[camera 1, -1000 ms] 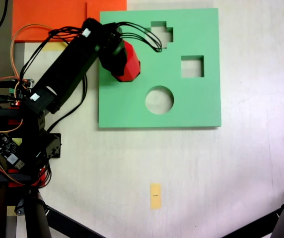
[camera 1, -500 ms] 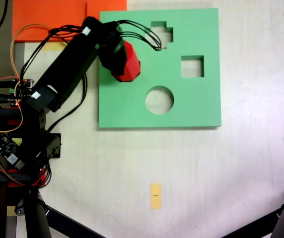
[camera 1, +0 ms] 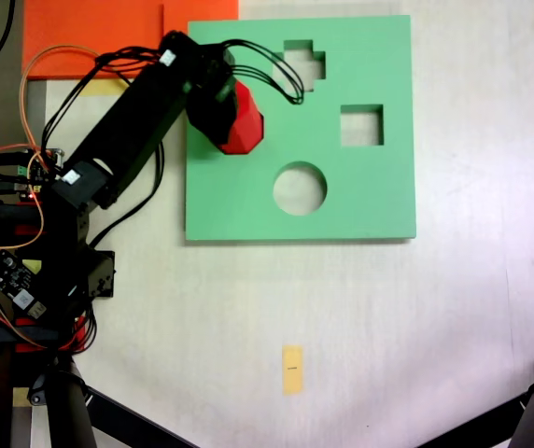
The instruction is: Put the octagonal pillar block into the corresponding hole
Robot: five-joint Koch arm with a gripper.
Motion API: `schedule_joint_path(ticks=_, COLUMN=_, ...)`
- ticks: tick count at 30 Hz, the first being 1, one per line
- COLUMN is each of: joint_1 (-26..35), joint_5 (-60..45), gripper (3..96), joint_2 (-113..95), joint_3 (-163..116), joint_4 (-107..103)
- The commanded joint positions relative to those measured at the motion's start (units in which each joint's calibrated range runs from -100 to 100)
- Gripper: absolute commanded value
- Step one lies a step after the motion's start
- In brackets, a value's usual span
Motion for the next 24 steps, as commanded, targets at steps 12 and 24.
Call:
schedule_joint_path(ticks=12, joint_1=0.1, joint_5=-1.2, gripper=89.7, joint_2=-14.5, joint_3=2.8, joint_4=2.4)
schedule_joint_path(ticks=24, joint_1=-15.4, joint_5=-50.1, gripper=84.8, joint_2=-55.0, joint_3=8.3, joint_4=5.5)
